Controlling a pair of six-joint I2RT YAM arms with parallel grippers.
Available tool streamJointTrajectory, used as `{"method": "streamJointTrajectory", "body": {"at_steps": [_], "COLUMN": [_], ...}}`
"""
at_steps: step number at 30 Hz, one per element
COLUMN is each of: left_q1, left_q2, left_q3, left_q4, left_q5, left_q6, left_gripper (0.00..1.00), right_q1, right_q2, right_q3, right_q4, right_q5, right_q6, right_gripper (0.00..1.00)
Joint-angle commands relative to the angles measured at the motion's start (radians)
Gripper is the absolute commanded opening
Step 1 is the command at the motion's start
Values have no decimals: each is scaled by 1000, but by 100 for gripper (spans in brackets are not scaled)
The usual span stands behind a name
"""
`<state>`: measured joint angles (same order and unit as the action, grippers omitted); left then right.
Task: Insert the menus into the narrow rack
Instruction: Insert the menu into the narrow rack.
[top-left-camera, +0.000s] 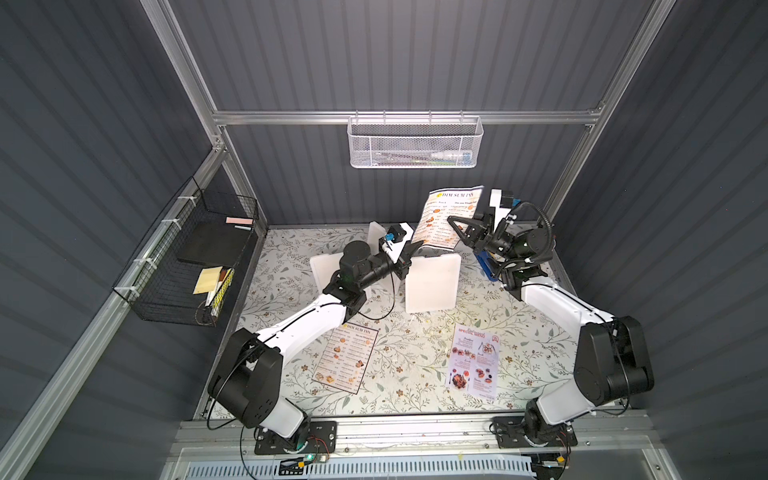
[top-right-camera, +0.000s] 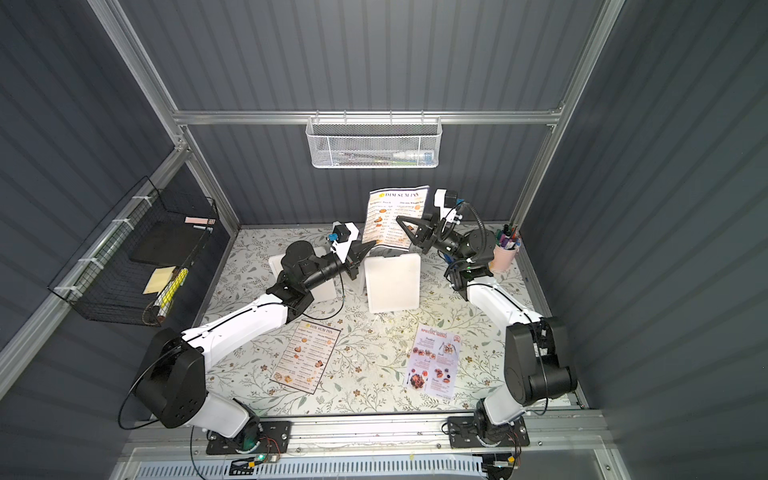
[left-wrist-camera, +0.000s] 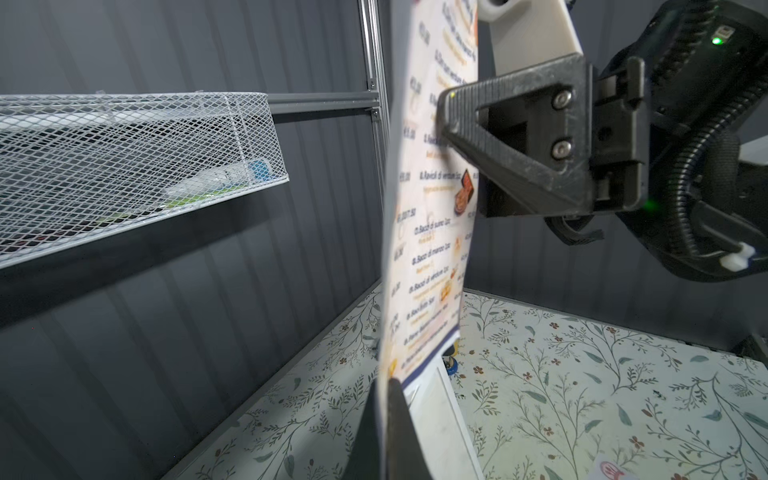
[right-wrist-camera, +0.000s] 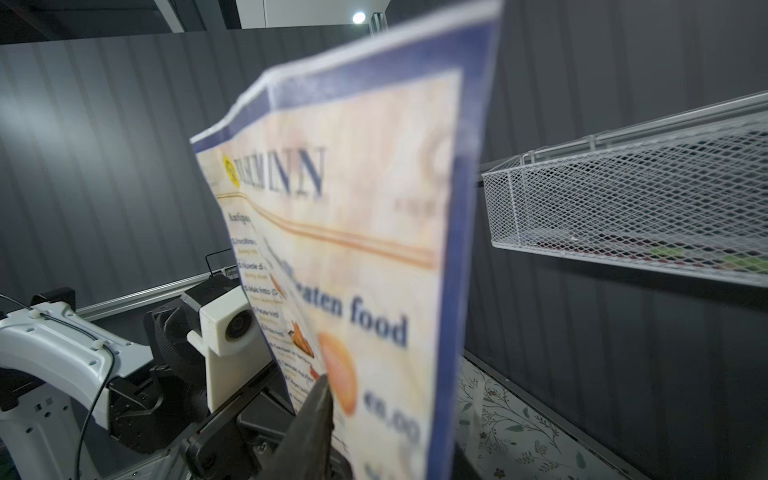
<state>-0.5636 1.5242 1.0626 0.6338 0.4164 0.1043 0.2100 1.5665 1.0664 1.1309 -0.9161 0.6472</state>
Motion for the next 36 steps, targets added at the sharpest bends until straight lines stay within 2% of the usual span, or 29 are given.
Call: {"method": "streamJointTrajectory", "body": {"at_steps": [1,5,7,11,13,19,22,27,28,31,36], "left_q1": [5,6,5,5,6,5,5,7,7,7,7], "left_q2": [-36,-32,-33,-34,-31,-24,-25,-37,-40,-50,-52], "left_q3": [-3,2,1,-2,-3,0,-3,-3,1,8,14], "left_q4": [-5,-11,-12,2,13,35,46,45,38,13,-9], "left_q5": [30,22,24,15,24,44,53,27,28,27,37], "left_q6": [24,23,24,10,5,0,0,-1,6,26,41], "left_gripper": [0,0,0,17,20,20,17,3,0,0,0], "right_q1": [-4,-9,-11,-11,-10,-6,-4,-4,-4,-7,-11], "right_q2": [13,10,8,34,65,164,183,186,182,165,177], "right_q3": [26,18,19,21,25,60,70,76,74,64,84], "right_q4": [14,5,-15,33,106,279,280,279,280,279,279], "right_q5": [-36,-51,-49,-42,-39,-3,15,16,17,13,-13], "right_q6": [5,-19,-25,12,64,233,235,228,220,200,226], "right_gripper": [15,2,0,0,0,0,0,0,7,50,48]}}
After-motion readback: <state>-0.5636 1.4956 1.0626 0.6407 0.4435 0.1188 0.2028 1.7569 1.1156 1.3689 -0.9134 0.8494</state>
